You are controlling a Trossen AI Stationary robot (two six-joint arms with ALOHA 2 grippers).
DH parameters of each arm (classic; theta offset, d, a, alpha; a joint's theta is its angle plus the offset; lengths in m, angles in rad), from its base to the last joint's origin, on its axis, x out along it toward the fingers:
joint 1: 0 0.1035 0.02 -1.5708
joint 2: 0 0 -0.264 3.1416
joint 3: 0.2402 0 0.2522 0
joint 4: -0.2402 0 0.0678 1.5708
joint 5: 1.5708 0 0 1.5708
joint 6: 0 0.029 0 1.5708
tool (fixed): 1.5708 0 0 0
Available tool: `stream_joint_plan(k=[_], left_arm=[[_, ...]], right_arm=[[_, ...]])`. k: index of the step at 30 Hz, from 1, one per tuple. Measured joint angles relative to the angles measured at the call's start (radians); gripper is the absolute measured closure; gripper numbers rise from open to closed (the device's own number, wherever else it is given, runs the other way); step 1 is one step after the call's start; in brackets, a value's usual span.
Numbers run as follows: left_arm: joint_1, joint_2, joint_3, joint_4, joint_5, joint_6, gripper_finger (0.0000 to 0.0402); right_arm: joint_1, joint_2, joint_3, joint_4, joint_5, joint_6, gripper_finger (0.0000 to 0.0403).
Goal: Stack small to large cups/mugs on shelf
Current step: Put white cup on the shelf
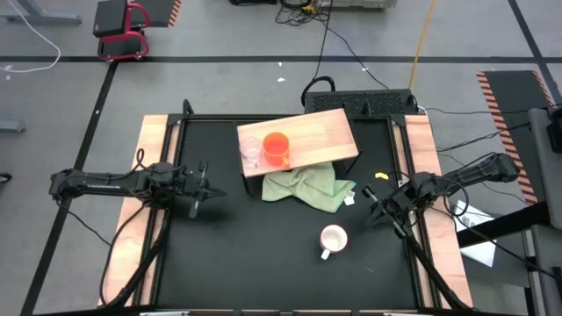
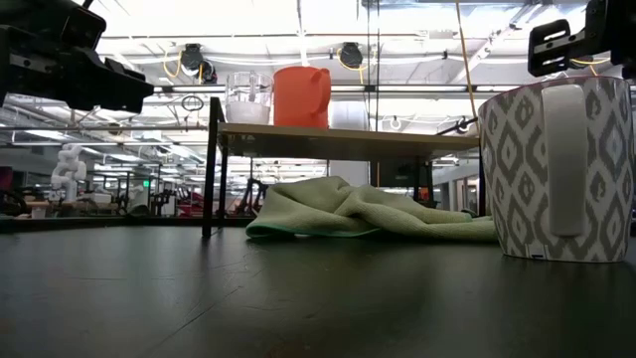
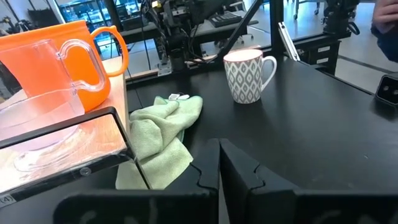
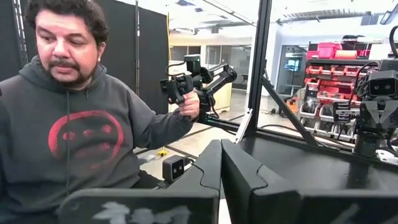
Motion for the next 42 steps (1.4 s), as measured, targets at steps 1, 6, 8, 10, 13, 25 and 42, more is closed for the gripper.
stream_joint_plan(k=[1, 6, 8, 10, 13, 25, 42], left_arm=[[0.000, 0.000, 0.000, 0.000, 0.000, 0.005, 0.0387], [0.000, 0.000, 0.000, 0.000, 0.000, 0.008, 0.0399], [0.000, 0.000, 0.000, 0.000, 0.000, 0.008, 0.0396], [0.000, 0.000, 0.000, 0.000, 0.000, 0.007, 0.0388], [0.000, 0.000, 0.000, 0.000, 0.000, 0.004, 0.0379], [0.000, 0.000, 0.000, -0.017, 0.000, -0.022, 0.0376], [0.000, 0.000, 0.000, -0.047, 0.000, -0.026, 0.0376]], right_arm=[[0.000, 0.000, 0.000, 0.000, 0.000, 0.002, 0.0403], [0.000, 0.000, 0.000, 0.016, 0.000, 0.014, 0.0403], [0.000, 0.000, 0.000, 0.014, 0.000, 0.042, 0.0403], [0.000, 0.000, 0.000, 0.015, 0.000, 0.071, 0.0403], [0.000, 0.000, 0.000, 0.022, 0.000, 0.073, 0.0403], [-0.001, 0.002, 0.058, 0.012, 0.168, -0.061, 0.0403], [0.000, 0.224, 0.299, -0.124, 0.239, -0.092, 0.0387]])
